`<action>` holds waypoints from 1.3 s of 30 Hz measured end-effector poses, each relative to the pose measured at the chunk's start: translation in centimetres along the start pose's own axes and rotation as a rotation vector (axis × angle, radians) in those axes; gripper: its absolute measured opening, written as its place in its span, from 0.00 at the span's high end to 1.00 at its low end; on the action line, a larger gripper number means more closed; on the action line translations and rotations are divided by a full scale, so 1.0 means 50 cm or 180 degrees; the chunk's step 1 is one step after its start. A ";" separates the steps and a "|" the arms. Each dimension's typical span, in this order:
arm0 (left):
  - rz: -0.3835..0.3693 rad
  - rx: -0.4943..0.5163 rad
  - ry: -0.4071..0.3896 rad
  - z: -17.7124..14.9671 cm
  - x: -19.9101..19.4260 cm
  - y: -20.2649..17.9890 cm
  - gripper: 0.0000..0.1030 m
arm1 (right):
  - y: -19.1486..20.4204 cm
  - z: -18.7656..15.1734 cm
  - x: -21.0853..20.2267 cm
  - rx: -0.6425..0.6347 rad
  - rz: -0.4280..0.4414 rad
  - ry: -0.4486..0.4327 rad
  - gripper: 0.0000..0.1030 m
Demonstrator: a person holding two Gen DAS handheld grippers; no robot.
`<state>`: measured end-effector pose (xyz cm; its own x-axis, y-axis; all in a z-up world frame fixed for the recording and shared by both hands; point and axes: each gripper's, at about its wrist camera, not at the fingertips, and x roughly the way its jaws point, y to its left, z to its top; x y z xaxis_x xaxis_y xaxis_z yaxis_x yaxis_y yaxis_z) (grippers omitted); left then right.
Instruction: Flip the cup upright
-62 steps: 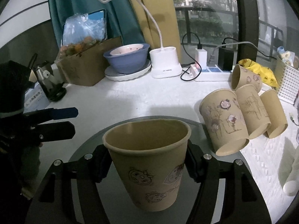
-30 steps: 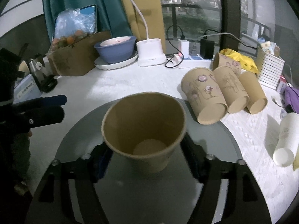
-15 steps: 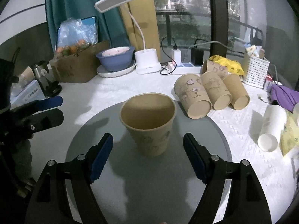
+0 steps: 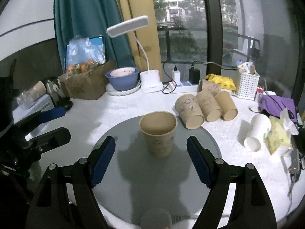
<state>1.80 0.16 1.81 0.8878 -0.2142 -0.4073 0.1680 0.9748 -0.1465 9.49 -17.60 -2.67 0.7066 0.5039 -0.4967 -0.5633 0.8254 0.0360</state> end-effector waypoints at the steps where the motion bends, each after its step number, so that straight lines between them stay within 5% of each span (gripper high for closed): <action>1: -0.0001 0.0018 -0.0029 0.004 -0.006 -0.006 0.05 | 0.002 0.001 -0.011 -0.0004 -0.0010 -0.0015 0.22; 11: 0.0168 0.0042 -0.0402 0.051 -0.084 -0.053 0.04 | 0.017 0.013 -0.128 -0.0023 -0.0151 -0.0297 0.22; 19: 0.0060 0.0203 -0.0600 0.050 -0.133 -0.096 0.04 | 0.037 0.020 -0.193 -0.0106 -0.0196 -0.0502 0.22; 39: 0.0253 0.0147 -0.0673 0.043 -0.152 -0.092 0.04 | 0.043 0.030 -0.209 -0.0105 -0.0217 -0.0569 0.22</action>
<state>-4.80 -2.54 7.53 0.9683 -0.1236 -0.2172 0.1090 0.9910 -0.0781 1.51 -20.70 3.89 0.8068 0.4868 -0.3349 -0.5233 0.8519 -0.0225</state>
